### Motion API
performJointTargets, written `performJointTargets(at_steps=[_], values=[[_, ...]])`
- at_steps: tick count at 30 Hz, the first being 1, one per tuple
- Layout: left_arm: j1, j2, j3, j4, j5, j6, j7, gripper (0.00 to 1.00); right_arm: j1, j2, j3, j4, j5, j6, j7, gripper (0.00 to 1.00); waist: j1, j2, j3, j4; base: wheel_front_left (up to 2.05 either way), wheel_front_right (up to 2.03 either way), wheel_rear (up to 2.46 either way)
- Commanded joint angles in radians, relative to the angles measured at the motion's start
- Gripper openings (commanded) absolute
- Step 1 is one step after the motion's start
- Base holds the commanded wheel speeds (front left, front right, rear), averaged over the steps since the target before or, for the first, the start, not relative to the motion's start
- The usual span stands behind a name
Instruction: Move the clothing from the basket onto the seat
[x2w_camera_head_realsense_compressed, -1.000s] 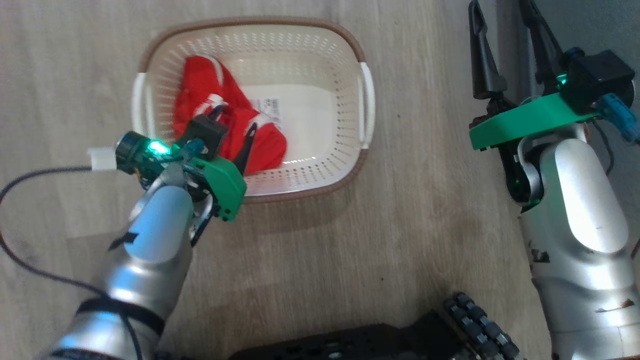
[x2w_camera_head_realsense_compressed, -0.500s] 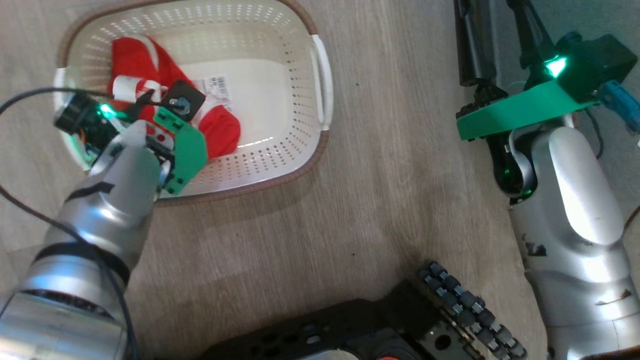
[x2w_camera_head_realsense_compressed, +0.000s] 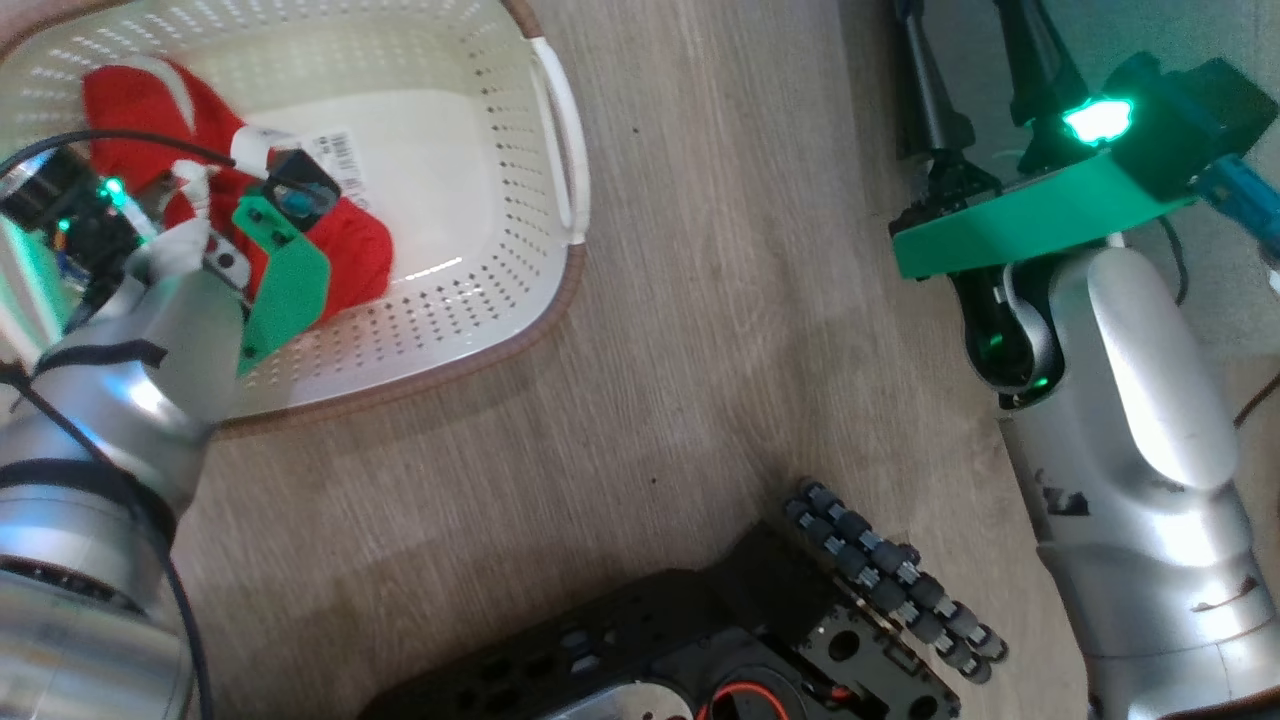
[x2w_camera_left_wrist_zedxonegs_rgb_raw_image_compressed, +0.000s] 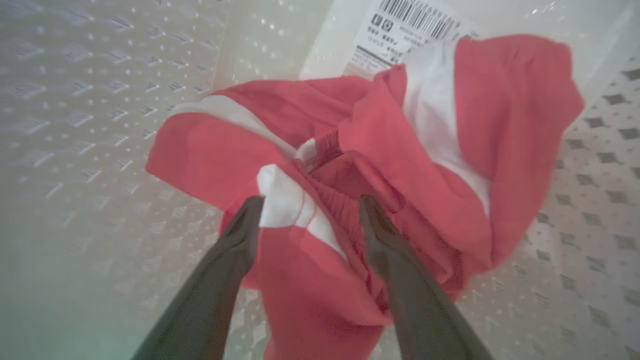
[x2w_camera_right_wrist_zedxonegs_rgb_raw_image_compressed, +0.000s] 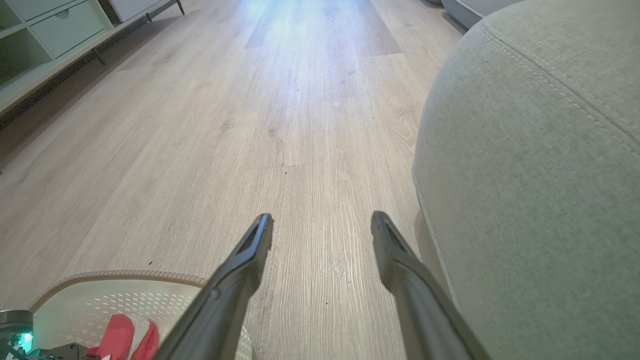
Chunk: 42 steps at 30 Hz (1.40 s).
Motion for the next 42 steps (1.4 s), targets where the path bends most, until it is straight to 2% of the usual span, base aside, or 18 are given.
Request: performJointTargets(at_steps=[1, 5, 6, 7, 8, 15, 29, 37, 42], values=[[-0.007, 0.031, 0.002, -0.008, 0.014, 0.006, 0.010, 1.00, 0.012, 0.012, 0.012, -0.034, 0.009, 0.000, -0.009, 1.00, 0.0000, 0.0000, 0.015, -0.015, 0.00, 0.00, 0.00], [-0.013, 0.055, -0.020, -0.006, 0.027, 0.005, 0.039, 1.00, 0.012, 0.012, 0.018, -0.059, 0.026, 0.000, -0.009, 1.00, 0.0000, 0.0000, 0.033, -0.033, 0.00, 0.00, 0.00], [-0.014, 0.060, -0.022, -0.006, 0.026, 0.003, 0.045, 0.76, 0.012, 0.012, 0.018, -0.064, 0.029, 0.000, -0.009, 1.00, 0.0000, 0.0000, 0.037, -0.035, 0.00, 0.00, 0.00], [-0.014, 0.061, -0.024, -0.006, 0.024, -0.002, 0.048, 0.19, 0.012, 0.012, 0.017, -0.068, 0.029, 0.000, -0.009, 1.00, 0.0000, 0.0000, 0.040, -0.037, 0.00, 0.00, 0.00], [-0.014, 0.061, -0.025, -0.006, 0.022, -0.003, 0.045, 0.00, 0.012, 0.012, 0.016, -0.070, 0.029, 0.000, -0.009, 1.00, 0.0000, 0.0000, 0.041, -0.037, 0.00, 0.00, 0.00], [0.011, 0.024, -0.002, -0.006, -0.034, -0.008, -0.007, 0.00, 0.008, 0.012, 0.005, -0.061, 0.015, 0.000, -0.009, 1.00, 0.0000, 0.0000, -0.002, -0.012, 0.00, 0.00, 0.00], [0.136, -0.057, 0.083, -0.007, -0.202, -0.085, -0.329, 0.00, 0.019, 0.012, -0.034, 0.032, -0.088, 0.000, -0.009, 1.00, 0.0000, 0.0000, -0.221, 0.118, 0.00, 0.00, 0.00], [0.202, -0.123, 0.140, -0.022, -0.305, -0.116, -0.385, 0.00, 0.067, 0.012, -0.051, 0.094, -0.113, 0.000, -0.009, 1.00, 0.0000, 0.0000, -0.376, 0.189, 0.00, 0.00, 0.00], [0.245, -0.152, 0.163, -0.103, -0.356, -0.122, -0.389, 0.00, 0.101, 0.012, -0.059, 0.131, -0.124, 0.000, -0.009, 1.00, 0.0000, 0.0000, -0.462, 0.225, 0.00, 0.00, 0.00]])
